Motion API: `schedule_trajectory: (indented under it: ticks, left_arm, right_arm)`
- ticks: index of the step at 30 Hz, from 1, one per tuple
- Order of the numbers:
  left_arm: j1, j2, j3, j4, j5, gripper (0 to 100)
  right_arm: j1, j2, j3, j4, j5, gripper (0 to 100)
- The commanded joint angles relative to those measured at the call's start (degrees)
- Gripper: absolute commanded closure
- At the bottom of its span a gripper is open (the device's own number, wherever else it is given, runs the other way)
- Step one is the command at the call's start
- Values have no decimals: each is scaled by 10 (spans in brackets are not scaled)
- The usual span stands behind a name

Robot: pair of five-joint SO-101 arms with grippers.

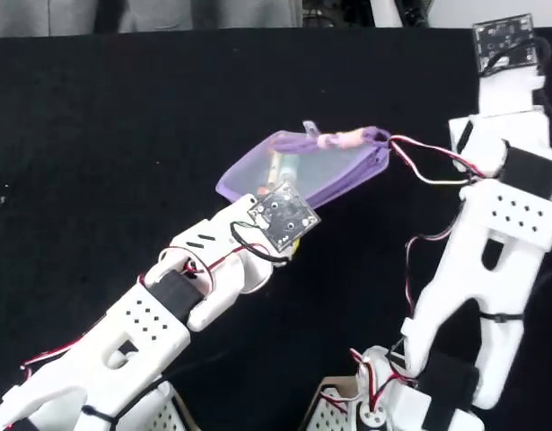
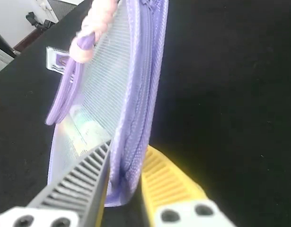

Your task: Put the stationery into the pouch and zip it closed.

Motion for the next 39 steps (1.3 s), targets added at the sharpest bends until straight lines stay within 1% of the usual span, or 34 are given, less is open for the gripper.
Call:
schedule_trajectory:
  ticks: [1, 3, 8, 9, 12, 14, 18, 25, 27, 30, 35, 37, 39]
  left_arm:
    - [-15, -4, -6, -7, 1, 970]
    - [-16, 1, -6, -7, 1, 970]
    - [-54, 3, -7, -6, 1, 964]
    - [-61, 3, -7, -5, 1, 944]
    - [-68, 3, -2, -3, 1, 826]
    - [-65, 3, -2, 17, 1, 772]
    - [-48, -4, -3, 64, -4, 770]
    - [-49, -4, -4, 105, -5, 770]
    - [-52, -4, -6, 120, -31, 770]
    - [-95, -4, -4, 151, -68, 770]
    - [-194, -4, -2, 191, -103, 770]
    - [-212, -4, -4, 214, -128, 770]
    - [-215, -4, -5, 238, -156, 770]
  right_arm:
    - [-7, -1, -33, 16, -5, 984]
    - [-8, -1, -34, 21, -5, 982]
    - [-3, -1, -34, 48, -5, 982]
    - [-3, -1, -34, 57, -5, 982]
    - [-3, -1, -34, 76, -5, 982]
    - [-3, -1, -33, 81, -5, 982]
    - [2, -1, -29, 83, -5, 982]
    - [12, -1, -29, 101, -4, 982]
    - [12, -1, -29, 116, -1, 982]
    - [13, -1, -29, 123, 0, 982]
    - [24, -1, -23, 127, 0, 982]
    - [24, -1, -22, 127, 0, 983]
    - [25, -1, -22, 127, 0, 983]
